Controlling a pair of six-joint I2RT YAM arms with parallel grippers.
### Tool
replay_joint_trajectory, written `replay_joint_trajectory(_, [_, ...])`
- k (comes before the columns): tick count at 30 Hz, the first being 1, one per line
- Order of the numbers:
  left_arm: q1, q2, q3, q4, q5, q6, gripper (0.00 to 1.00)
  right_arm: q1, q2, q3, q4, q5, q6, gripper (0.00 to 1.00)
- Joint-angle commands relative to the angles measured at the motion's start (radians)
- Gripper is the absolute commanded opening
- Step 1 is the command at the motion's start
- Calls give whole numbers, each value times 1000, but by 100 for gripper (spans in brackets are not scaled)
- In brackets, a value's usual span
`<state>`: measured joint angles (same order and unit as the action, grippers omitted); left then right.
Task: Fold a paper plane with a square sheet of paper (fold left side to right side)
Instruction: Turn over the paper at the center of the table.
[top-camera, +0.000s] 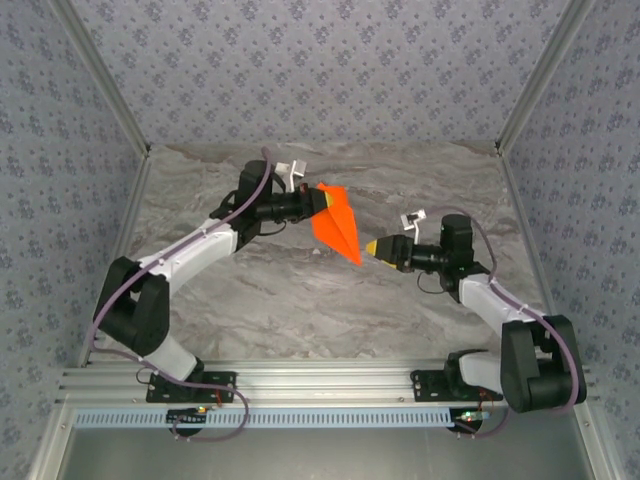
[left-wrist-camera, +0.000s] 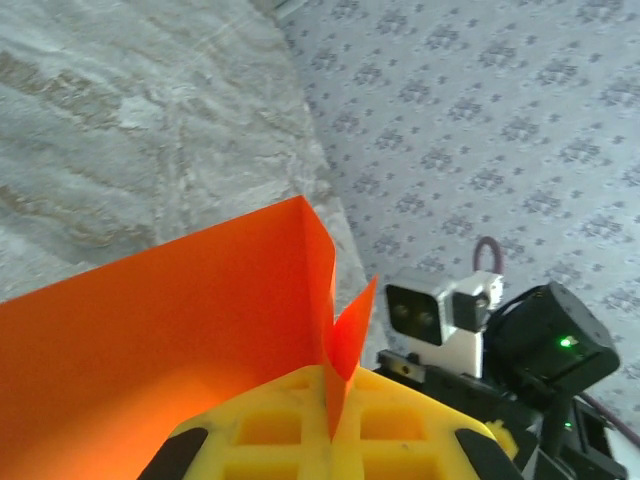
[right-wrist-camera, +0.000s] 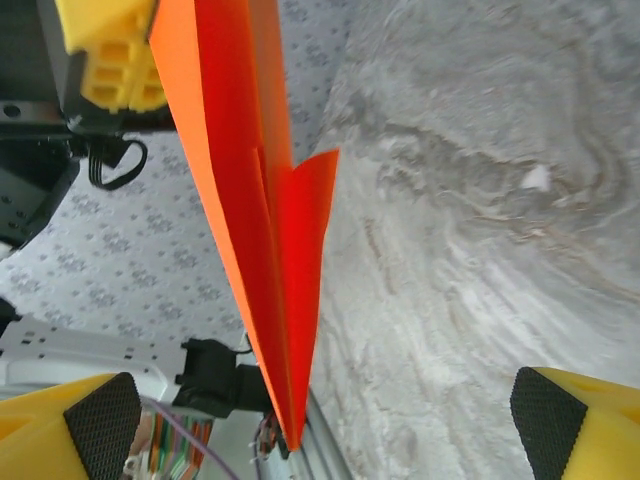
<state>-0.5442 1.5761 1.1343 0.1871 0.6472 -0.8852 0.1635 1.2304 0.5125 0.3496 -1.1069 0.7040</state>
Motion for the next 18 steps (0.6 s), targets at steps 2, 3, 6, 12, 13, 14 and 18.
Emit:
replay_joint_trajectory(2, [-4, -36, 33, 56, 59, -65, 1, 67, 18, 52, 146, -28, 109, 100])
replay_joint_trajectory(3, [-7, -39, 35, 66, 66, -72, 1, 83, 27, 58, 167, -17, 121, 100])
replay_joint_trajectory(6, [-12, -48, 34, 103, 87, -103, 1, 115, 62, 80, 191, 14, 147, 99])
replay_joint_trajectory(12, [-16, -69, 13, 164, 105, -150, 1, 139, 103, 83, 322, 28, 242, 96])
replay_joint_trajectory(13, [-17, -70, 12, 168, 108, -152, 1, 144, 103, 88, 331, 26, 249, 93])
replay_joint_trajectory(14, [-20, -69, 10, 167, 109, -153, 1, 147, 100, 95, 337, 24, 255, 90])
replay_joint_trajectory(18, [-26, -65, 0, 173, 116, -156, 1, 154, 91, 115, 327, 24, 257, 72])
